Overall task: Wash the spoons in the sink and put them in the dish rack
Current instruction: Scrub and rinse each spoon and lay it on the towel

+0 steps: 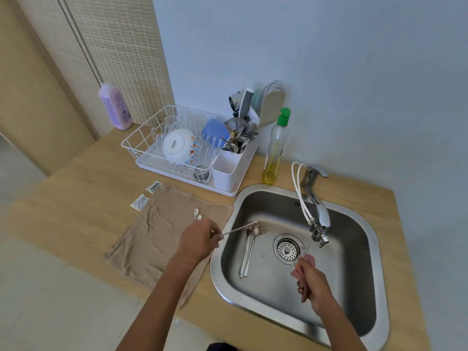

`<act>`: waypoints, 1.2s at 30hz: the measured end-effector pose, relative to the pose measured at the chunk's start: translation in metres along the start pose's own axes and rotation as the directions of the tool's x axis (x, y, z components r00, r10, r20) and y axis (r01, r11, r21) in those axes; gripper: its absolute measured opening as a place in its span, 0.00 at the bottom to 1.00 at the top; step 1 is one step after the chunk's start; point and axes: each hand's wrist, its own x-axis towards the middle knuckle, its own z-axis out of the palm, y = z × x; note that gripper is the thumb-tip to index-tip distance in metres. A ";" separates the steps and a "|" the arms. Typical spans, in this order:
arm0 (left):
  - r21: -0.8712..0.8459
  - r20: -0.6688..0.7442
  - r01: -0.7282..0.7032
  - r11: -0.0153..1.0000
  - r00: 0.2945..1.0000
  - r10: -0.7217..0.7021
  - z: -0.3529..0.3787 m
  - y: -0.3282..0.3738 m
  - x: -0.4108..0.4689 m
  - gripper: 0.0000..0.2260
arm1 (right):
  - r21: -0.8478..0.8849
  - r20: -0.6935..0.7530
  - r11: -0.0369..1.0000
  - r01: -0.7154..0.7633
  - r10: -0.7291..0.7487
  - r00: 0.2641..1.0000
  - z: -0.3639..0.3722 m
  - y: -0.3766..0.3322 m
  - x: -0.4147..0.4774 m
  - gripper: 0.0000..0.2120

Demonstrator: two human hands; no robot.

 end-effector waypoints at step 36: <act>0.266 0.243 -0.158 0.951 0.966 0.093 0.101 0.059 0.087 0.13 | 0.524 0.061 0.837 -0.157 0.147 0.987 0.050 -0.024 0.034 0.07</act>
